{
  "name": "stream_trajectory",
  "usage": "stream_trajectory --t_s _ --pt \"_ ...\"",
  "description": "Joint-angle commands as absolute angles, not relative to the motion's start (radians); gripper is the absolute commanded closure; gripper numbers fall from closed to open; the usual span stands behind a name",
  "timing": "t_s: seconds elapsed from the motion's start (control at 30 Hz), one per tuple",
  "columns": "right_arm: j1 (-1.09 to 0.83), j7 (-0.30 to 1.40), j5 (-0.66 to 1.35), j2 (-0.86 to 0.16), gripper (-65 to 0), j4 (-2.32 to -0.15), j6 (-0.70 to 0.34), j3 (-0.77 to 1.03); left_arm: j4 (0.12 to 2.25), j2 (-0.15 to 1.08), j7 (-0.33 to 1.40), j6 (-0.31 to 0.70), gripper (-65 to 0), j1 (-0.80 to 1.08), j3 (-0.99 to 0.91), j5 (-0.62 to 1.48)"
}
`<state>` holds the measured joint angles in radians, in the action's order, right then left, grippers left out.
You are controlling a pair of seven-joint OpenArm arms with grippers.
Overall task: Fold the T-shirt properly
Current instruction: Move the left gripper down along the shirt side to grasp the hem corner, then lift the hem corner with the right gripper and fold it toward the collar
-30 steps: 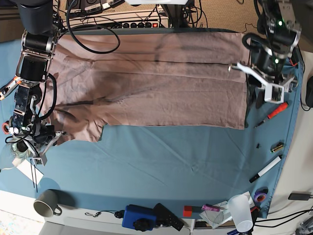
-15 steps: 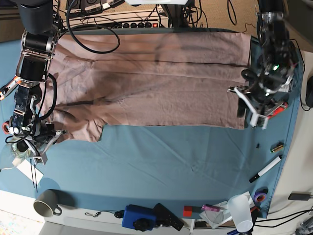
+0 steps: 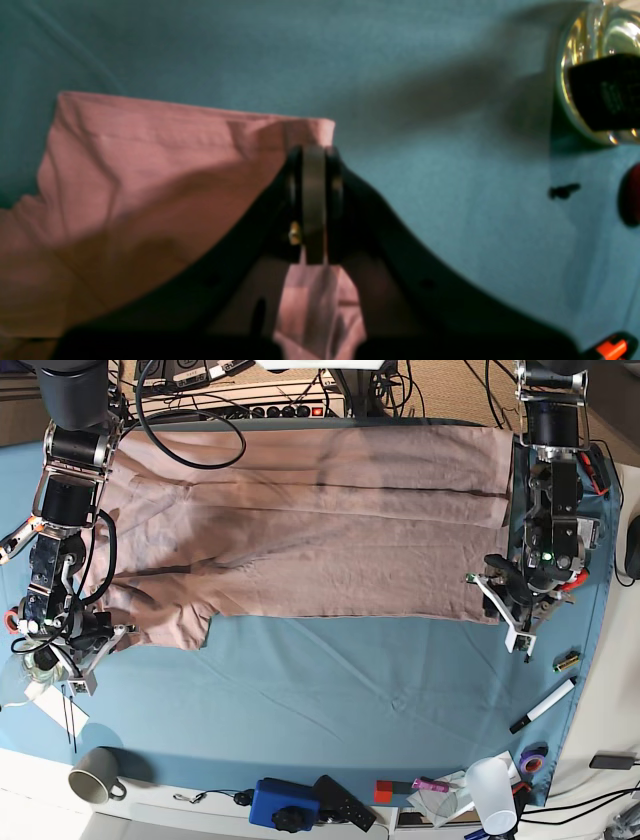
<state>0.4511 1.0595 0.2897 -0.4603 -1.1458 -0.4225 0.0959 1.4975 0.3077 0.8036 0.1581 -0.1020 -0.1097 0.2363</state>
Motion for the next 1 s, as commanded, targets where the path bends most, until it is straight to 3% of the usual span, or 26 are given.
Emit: stream_trajectory --t_s 0.0,0.37,0.47,0.63,0.97 --pt "0.482 1.048 0.295 -0.479 0.0 -1.165 -0.422 0.1 1.49 0.31 0.788 0.168 -26.7 -0.13 -0.111 0.24" --pt "0.482 1.05 0.295 -0.48 0.0 -1.165 -0.422 0.1 1.387 0.31 0.876 0.184 -26.6 -0.195 -0.111 0.349" --pt "0.482 1.041 0.296 -0.48 0.0 -1.165 -0.422 0.1 1.388 0.311 0.876 0.178 -20.3 -0.204 -0.111 0.349" --pt "0.482 1.043 0.358 -0.48 0.0 -1.165 -0.422 0.1 1.391 0.311 0.918 0.177 -0.6 -0.214 -0.112 0.399" --pt "0.482 1.082 0.433 -0.48 0.0 -1.196 -0.423 0.1 1.513 0.314 1.048 0.176 0.0 -0.219 -0.116 0.405"
